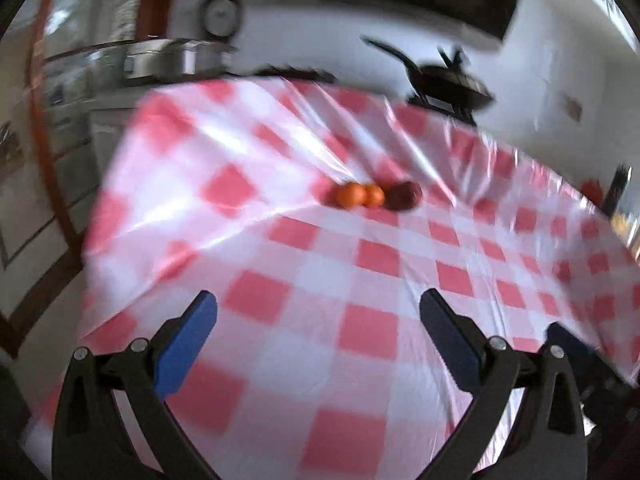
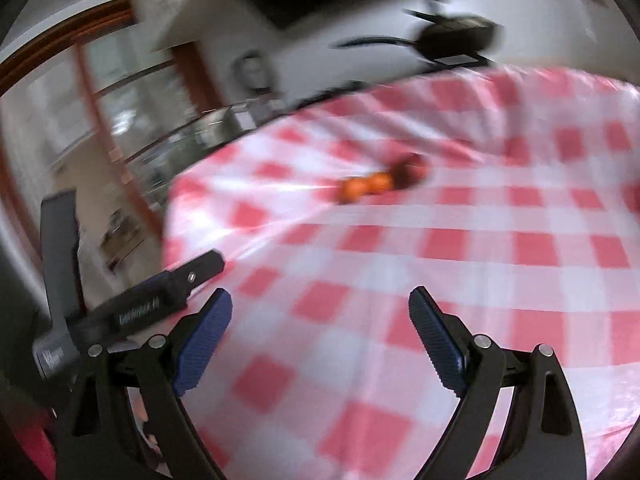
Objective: Organize fruits
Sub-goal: 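Move both empty tools back up to the fruits on the table, then grasp the red apple with the right tool while the left tool grasps an orange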
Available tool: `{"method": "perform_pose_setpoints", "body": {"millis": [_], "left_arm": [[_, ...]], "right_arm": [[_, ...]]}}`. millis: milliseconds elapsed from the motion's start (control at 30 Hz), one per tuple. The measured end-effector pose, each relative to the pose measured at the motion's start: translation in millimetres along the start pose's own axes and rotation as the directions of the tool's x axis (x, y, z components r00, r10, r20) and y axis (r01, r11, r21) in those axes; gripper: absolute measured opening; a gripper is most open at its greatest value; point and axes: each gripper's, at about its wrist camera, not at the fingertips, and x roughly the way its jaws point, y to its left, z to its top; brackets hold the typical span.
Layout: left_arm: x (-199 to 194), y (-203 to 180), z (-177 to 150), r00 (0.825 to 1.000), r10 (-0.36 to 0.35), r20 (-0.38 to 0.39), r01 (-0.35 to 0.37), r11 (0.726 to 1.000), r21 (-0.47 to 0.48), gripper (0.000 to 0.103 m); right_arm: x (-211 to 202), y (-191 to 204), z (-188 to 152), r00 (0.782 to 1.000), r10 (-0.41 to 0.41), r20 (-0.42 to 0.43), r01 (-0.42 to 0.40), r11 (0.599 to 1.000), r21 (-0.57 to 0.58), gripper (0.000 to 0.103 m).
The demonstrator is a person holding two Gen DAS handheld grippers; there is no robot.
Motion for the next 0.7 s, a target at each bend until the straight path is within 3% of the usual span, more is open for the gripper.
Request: {"method": "perform_pose_setpoints", "body": {"millis": [100,233,467,567,700], "left_arm": [[57.2,-27.1,13.9,0.990,-0.077,-0.114,0.081,0.996,0.027,0.102],[94.3,-47.4,17.9,0.974,-0.134,-0.182,0.144,0.989,0.045,0.102],[131.3,-50.9,12.5,0.957,-0.172,-0.235,0.200,0.975,0.100,0.102],[136.4,-39.9,11.5,0.936,-0.247,-0.252,0.263,0.964,0.029,0.101],[138.0,-28.7,11.5,0.935,-0.266,-0.233,0.266,0.963,-0.035,0.101]], "right_arm": [[12.8,-48.8,14.2,0.996,-0.082,-0.033,0.085,0.990,0.114,0.087],[34.6,-86.9,28.0,0.985,-0.157,-0.076,0.169,0.969,0.182,0.087],[76.7,-119.3,46.9,0.965,-0.220,-0.142,0.240,0.960,0.144,0.087],[100.4,-124.1,58.7,0.955,-0.248,-0.162,0.268,0.956,0.117,0.087],[144.9,-117.8,76.0,0.952,-0.256,-0.167,0.267,0.962,0.052,0.087]]}}
